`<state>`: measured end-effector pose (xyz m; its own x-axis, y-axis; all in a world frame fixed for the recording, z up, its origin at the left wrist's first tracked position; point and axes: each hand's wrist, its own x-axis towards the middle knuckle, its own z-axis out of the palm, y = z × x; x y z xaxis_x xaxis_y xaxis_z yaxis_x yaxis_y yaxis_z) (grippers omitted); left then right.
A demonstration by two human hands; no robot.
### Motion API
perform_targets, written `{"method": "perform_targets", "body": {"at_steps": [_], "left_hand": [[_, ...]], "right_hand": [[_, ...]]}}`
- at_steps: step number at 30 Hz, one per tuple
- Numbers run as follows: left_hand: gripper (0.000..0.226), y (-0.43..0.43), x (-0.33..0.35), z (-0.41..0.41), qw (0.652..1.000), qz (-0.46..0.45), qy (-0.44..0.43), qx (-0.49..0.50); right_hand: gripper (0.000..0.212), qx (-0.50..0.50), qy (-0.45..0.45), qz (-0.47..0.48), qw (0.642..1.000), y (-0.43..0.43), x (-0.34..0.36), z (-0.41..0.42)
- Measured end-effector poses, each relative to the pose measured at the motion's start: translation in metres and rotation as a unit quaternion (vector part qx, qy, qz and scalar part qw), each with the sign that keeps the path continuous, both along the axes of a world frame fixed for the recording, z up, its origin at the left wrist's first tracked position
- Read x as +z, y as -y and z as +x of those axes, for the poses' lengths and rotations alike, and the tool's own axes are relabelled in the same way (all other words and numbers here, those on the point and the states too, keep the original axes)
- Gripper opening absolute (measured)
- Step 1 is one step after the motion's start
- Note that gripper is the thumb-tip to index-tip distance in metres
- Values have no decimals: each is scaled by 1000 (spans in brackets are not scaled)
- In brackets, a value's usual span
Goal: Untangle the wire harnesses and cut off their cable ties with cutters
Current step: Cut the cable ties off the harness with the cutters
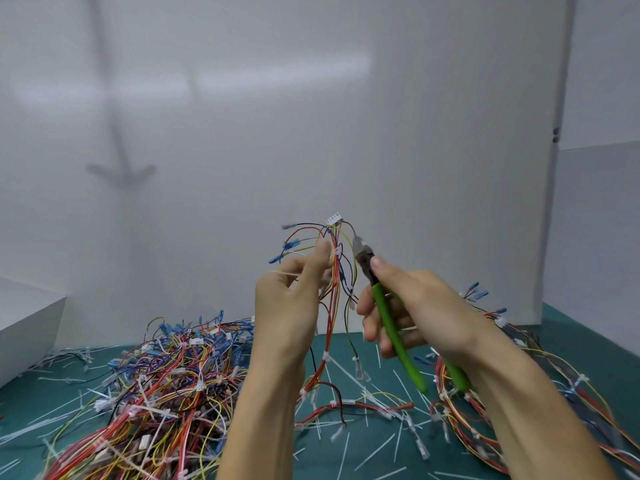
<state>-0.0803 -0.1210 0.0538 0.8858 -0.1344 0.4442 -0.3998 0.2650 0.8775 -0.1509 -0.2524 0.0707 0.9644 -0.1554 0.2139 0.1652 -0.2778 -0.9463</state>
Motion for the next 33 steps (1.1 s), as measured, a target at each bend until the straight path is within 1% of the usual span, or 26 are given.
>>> {"method": "perform_targets", "body": {"at_steps": [2, 4, 7, 8, 13, 15, 16, 18, 19, 20, 23, 25, 27, 30, 33], "left_hand": [[55, -1, 1, -1, 1000, -7, -26, 2], [69, -2, 3, -1, 999, -12, -45, -4], [76, -4, 5, -4, 997, -38, -64, -37], [77, -5, 6, -5, 996, -46, -66, -47], [81, -5, 7, -7, 992, -24, -54, -113], [76, -7, 8, -7, 989, -19, -53, -140], [67, -8, 9, -7, 987, -17, -47, -153], [35, -11, 9, -7, 987, 10, -12, -160], [25, -13, 8, -7, 987, 29, 6, -156], [21, -15, 8, -6, 988, 47, 20, -146], [16, -21, 8, -4, 992, 86, 50, -78], [19, -25, 7, -2, 991, 106, 72, -35], [22, -27, 5, 1, 983, 160, 87, -7], [13, -26, -1, 4, 964, 246, 98, -13], [18, -20, -5, 8, 951, 286, 115, -22]], "right_hand": [[55, -4, 30, 8, 1000, 2, 2, -2], [48, -27, 65, 2, 998, 2, 1, -3], [22, -111, 108, -69, 985, -2, -4, 1], [19, -141, 115, -93, 979, -4, -6, 3], [20, -225, 129, -133, 957, -12, -20, 18], [18, -246, 141, -113, 952, -12, -24, 22], [16, -248, 150, -95, 953, -10, -24, 22], [14, -240, 158, -64, 956, -6, -24, 22], [12, -232, 158, -44, 959, -3, -23, 21], [11, -222, 159, -17, 962, -1, -22, 20], [11, -198, 170, 73, 963, 4, -19, 17], [10, -182, 171, 108, 962, 5, -18, 16], [9, -164, 174, 136, 961, 4, -17, 15], [9, -151, 173, 161, 960, 3, -17, 15], [12, -146, 172, 170, 959, 1, -18, 15]]}}
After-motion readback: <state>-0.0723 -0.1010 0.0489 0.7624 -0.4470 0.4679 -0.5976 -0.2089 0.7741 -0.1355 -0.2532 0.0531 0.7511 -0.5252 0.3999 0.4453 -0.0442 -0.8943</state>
